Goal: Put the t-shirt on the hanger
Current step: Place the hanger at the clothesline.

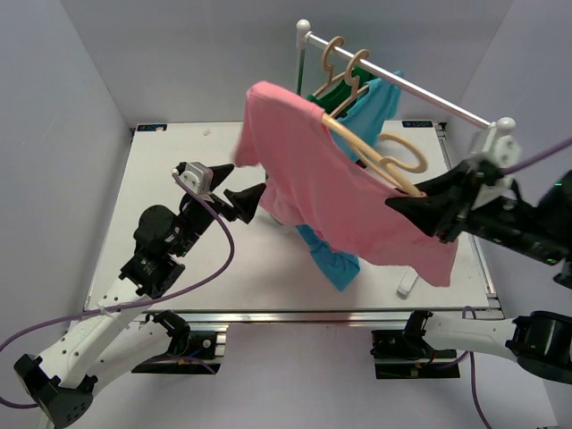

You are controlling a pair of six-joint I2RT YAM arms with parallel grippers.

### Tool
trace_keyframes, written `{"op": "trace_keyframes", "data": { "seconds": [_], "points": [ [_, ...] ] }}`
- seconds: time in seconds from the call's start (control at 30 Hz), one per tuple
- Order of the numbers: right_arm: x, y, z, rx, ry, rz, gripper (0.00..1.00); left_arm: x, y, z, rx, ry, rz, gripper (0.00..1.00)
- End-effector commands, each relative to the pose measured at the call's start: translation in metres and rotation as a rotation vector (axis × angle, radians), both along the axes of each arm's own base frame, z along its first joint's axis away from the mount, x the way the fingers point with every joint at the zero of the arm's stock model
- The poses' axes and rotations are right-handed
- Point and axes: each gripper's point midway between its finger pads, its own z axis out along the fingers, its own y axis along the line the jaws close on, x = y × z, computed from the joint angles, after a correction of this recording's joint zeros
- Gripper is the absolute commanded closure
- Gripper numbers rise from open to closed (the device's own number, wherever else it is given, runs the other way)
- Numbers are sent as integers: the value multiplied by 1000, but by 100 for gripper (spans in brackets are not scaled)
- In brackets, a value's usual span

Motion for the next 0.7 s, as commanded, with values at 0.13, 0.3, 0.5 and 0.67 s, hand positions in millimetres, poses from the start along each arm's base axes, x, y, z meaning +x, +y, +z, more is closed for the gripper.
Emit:
{"op": "trace_keyframes", "data": {
  "seconds": [0.13,0.3,0.5,0.67],
  "points": [
    [-41,-60,99,292,-266,49,100,0,-12,4,38,42,-55,2],
    [-5,-110,105,347,-259,-273,100,0,-31,4,45,64,-139,2],
    [50,-162,72,267,-141,-765,100,22,-45,-14,88,136,-125,2],
    [39,-152,56,210,-166,-650,100,25,-48,-21,94,141,-126,2]
  ]
}}
